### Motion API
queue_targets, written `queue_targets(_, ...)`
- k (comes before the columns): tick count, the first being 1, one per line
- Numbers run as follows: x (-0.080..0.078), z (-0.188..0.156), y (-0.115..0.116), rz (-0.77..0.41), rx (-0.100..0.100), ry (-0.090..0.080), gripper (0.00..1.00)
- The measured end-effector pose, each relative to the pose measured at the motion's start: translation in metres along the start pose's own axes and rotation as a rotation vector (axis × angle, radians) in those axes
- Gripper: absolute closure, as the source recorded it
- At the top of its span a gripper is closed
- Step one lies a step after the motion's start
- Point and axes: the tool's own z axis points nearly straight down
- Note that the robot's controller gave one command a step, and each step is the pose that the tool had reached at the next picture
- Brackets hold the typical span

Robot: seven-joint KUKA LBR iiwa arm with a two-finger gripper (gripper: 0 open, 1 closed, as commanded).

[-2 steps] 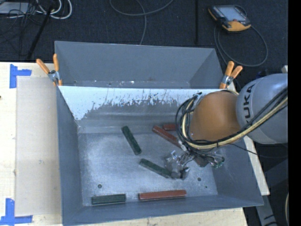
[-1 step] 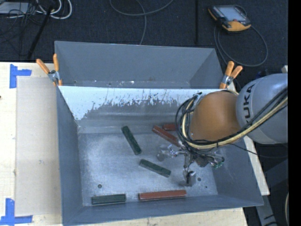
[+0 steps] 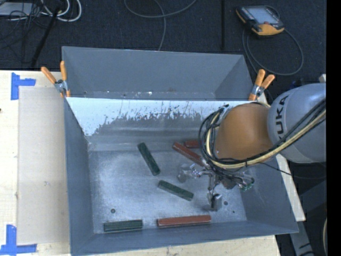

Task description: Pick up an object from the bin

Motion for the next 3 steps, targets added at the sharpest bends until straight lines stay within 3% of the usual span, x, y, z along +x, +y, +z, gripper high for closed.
queue_targets(1, -0.007, -0.004, 0.006, 0.044, 0.001, 0.002, 0.00)
queue_targets(2, -0.024, 0.001, 0.070, 0.159, 0.003, -0.002, 0.00)
queue_targets(3, -0.044, 0.005, 0.049, 0.329, 0.002, -0.003, 1.00)
